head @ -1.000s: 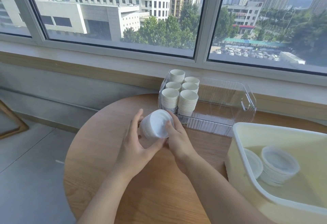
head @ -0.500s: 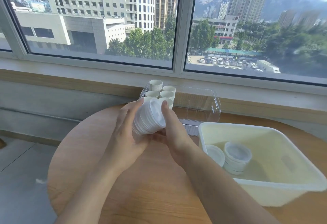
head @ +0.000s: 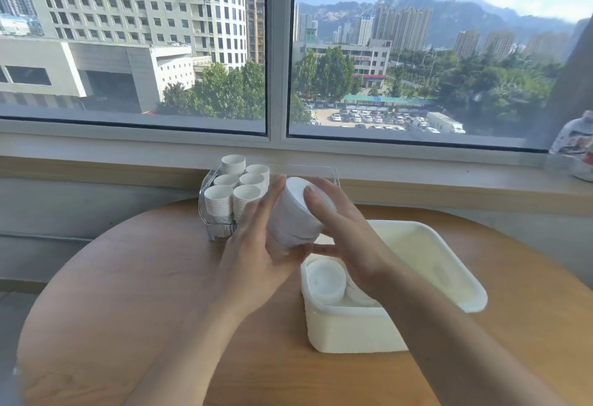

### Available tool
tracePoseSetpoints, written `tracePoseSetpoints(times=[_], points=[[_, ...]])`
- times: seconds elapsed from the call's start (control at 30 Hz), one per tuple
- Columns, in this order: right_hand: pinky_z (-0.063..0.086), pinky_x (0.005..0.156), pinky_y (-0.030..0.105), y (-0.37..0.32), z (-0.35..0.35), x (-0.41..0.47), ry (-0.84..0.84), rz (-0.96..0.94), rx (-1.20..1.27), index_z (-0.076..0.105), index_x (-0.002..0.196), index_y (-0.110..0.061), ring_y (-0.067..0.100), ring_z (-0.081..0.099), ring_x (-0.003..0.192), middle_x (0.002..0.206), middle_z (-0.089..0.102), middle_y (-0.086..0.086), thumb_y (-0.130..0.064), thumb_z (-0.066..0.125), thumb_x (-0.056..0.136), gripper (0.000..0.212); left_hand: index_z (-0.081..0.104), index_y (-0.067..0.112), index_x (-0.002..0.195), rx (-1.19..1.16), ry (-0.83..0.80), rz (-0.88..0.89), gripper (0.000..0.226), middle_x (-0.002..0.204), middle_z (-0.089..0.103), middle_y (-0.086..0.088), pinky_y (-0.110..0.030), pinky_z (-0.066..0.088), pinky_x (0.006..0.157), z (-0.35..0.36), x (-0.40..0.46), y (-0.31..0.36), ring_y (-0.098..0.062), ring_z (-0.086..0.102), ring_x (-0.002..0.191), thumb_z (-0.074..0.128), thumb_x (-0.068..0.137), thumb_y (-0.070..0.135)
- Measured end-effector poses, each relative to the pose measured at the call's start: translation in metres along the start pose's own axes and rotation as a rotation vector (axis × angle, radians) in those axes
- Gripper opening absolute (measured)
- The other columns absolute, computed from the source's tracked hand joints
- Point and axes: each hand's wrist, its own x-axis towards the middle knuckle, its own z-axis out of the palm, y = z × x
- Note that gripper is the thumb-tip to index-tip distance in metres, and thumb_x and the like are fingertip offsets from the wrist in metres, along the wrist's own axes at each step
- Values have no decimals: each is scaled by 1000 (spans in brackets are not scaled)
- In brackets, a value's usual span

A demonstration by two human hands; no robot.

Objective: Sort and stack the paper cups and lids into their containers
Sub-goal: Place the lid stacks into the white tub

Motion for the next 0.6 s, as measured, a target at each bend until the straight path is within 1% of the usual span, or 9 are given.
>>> tracePoseSetpoints(times=[0.07,0.17,0.2,0.27,0.3,0.4,0.5,0.53,0.6], points=[[60,94,33,-2,-21,-8,-11,-3,-96,49,137,-53,-4,68,106,123,63,-25,-62,70,83,59,20,66,152,4,-54,0,102,141,41,35,-38,50,106,13,1,9,-1,51,133,88,79,43],[58,98,31,-3,-54,-17,-36,-11,-255,43,145,-51,5,68,114,130,60,-23,-48,83,80,76,23,63,152,-10,-145,38,101,139,45,32,-36,49,107,30,3,19,-2,53,129,88,79,40],[56,99,27,-2,-64,-19,-49,-15,-311,42,146,-54,3,65,117,132,59,-26,-44,86,79,80,24,61,153,-17,-169,45,100,142,46,28,-38,50,107,35,4,22,-4,54,129,88,80,39],[49,95,16,0,-84,-21,-59,-20,-425,41,142,-61,-9,57,120,135,55,-32,-39,91,77,84,24,61,153,-19,-218,58,100,145,46,25,-40,51,106,46,7,27,-4,54,129,89,80,39],[47,94,15,1,-93,-21,-59,-14,-482,40,142,-62,-13,52,122,136,54,-33,-39,92,76,87,24,62,153,-10,-239,73,100,145,46,25,-40,52,105,51,8,29,-3,53,130,89,79,41],[43,101,17,10,-113,-22,-64,-6,-596,37,147,-57,-12,49,126,138,54,-29,-37,95,71,98,23,64,152,9,-302,102,102,143,47,26,-41,53,104,67,11,33,-3,52,130,89,76,45],[38,86,0,24,-120,-23,-21,-55,-677,35,148,-50,-21,49,112,129,57,-28,-34,99,64,107,22,65,152,26,-334,117,110,143,47,25,-37,51,104,82,13,37,-3,51,129,93,72,41],[38,84,-1,28,-122,-23,1,-70,-682,35,148,-49,-20,50,110,126,58,-27,-35,100,62,108,20,66,152,33,-343,119,112,143,47,25,-36,50,104,87,14,39,-3,51,129,94,72,39],[40,86,4,37,-126,-23,51,-93,-662,38,145,-50,-13,53,112,124,60,-24,-36,100,62,105,19,66,152,26,-366,111,116,144,46,25,-32,48,106,95,16,39,-4,50,130,96,71,36]])
